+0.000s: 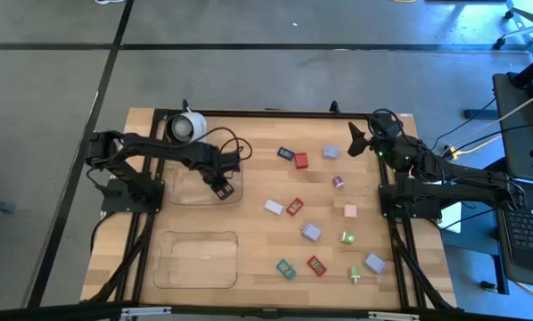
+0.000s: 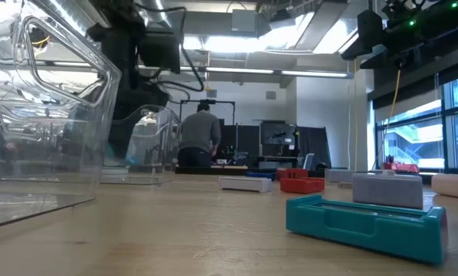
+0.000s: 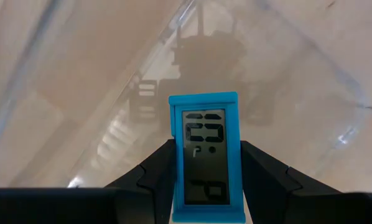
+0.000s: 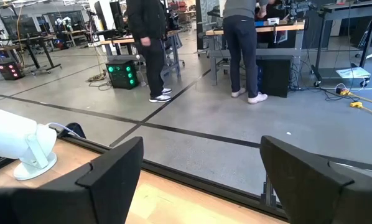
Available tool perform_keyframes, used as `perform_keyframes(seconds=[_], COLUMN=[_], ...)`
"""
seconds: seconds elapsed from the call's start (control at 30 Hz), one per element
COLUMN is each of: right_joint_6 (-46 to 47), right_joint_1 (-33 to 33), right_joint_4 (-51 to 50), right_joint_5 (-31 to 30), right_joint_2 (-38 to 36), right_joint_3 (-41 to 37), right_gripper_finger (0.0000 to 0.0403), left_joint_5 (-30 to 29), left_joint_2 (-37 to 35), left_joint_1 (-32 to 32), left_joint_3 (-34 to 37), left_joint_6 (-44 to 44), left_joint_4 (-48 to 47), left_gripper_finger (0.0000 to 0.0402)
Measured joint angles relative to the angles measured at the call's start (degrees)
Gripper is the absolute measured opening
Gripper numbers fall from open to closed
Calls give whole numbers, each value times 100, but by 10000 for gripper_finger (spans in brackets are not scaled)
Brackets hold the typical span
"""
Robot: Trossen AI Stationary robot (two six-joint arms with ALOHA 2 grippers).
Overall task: Pick & Place Office items
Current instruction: Put the top light blue timer into the top transparent bin, then put the red charger adapter into the bottom transparent bin
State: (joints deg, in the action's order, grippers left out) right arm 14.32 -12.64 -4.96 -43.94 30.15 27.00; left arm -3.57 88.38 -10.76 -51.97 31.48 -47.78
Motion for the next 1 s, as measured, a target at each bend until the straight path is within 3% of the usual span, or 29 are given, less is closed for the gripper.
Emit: perform_keyframes(seconds=[0.27,0.67,0.8,1.0], right_joint_6=[-2,17,17,16], right_joint_1=[0,-1,-1,0], right_joint_4=[0,1,1,3], right_joint_5=[0,-4,-18,-17], right_joint_2=[0,0,0,0], right_joint_3=[0,0,0,0], right_gripper_finger=[327,327,327,327], left_joint_5=[12,96,360,85], left_joint_2=[0,0,0,0], left_joint_1=[0,-8,-94,-349], left_joint_3=[39,-372,-749,-1723], left_joint_6=[302,342,-153,-690], left_joint_4=[3,-76,-439,-1350], left_gripper_finger=[155,240,243,240])
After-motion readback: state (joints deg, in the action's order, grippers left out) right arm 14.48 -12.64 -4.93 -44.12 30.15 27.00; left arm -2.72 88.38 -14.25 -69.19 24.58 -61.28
